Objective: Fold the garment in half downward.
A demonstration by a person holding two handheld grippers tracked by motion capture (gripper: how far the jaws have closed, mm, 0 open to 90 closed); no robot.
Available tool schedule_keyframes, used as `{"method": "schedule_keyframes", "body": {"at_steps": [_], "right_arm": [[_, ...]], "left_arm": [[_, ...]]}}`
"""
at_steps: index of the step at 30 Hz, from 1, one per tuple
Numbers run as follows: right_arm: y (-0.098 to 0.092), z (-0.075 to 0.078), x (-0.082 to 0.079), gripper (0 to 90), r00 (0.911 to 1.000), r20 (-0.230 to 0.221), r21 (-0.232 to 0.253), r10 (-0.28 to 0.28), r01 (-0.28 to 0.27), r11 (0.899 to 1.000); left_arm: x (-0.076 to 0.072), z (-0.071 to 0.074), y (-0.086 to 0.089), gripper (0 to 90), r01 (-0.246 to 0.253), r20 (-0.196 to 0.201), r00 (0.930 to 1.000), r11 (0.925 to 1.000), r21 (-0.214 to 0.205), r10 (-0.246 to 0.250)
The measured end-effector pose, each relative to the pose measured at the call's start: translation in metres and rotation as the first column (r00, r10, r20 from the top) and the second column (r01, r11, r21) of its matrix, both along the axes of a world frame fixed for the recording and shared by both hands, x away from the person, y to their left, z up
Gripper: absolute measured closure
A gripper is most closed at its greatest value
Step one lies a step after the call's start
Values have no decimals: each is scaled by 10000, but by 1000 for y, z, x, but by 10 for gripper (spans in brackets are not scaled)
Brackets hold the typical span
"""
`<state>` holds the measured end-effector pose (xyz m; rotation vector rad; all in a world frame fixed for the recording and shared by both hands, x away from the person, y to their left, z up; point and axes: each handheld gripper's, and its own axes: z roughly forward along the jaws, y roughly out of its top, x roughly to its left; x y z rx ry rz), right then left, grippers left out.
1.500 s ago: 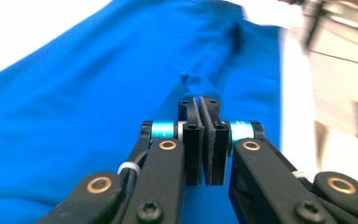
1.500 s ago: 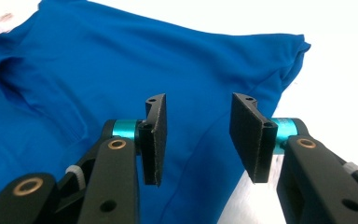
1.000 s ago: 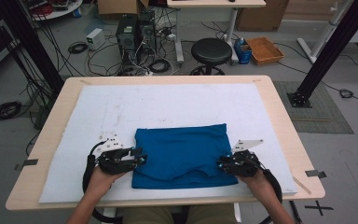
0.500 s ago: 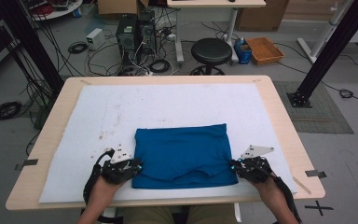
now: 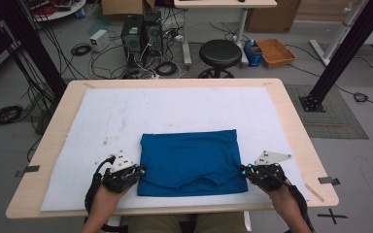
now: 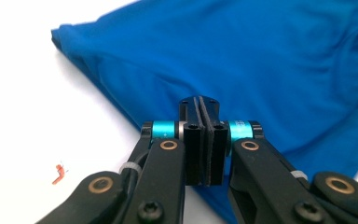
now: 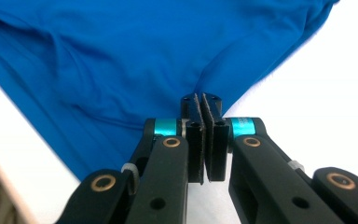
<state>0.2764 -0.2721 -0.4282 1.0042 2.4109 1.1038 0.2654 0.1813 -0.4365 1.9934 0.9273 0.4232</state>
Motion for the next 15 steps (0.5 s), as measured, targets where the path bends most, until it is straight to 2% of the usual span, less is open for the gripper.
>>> {"method": "schedule_keyframes", "body": {"at_steps": [1, 2, 5, 7, 10, 11, 13, 14, 15], "right_arm": [[-1, 4, -4, 891, 9999, 85, 245, 133, -135, 9996], [-1, 4, -4, 891, 9999, 85, 245, 133, -135, 9996], [-4, 11, -14, 892, 9998, 93, 561, 197, -202, 9982], [-8, 14, -20, 892, 9998, -47, 636, 189, -186, 9978], [-13, 9, -25, 892, 9992, -399, 300, 80, -68, 9995], [-14, 6, -25, 892, 9985, -555, 162, -11, 20, 9999], [-17, 0, -23, 874, 9970, -749, -35, -175, 173, 9998], [-18, -2, -20, 787, 9968, -754, -74, -283, 278, 9996], [-20, -2, -17, 685, 9937, -915, 94, -655, 667, 9977]], "left_arm": [[-2, 1, 1, 884, 18, -46, 10000, 9998, -192, -19], [-4, 2, 4, 884, 96, -132, 9999, 9991, -417, -102], [-11, 4, 11, 884, 238, -385, 9988, 9919, -1246, -288], [-13, 3, 16, 884, 308, -739, 9964, 9877, -1531, -425], [-16, -4, 20, 884, 339, -1289, 9902, 9873, -1550, -542], [-16, -6, 21, 884, 345, -1381, 9889, 9885, -1475, -552], [-15, -6, 20, 879, 361, -1320, 9897, 9893, -1417, -550], [-15, -5, 19, 822, 315, -1211, 9914, 9890, -1447, -493], [-14, -2, 19, 688, 319, -952, 9944, 9884, -1488, -464]]}}
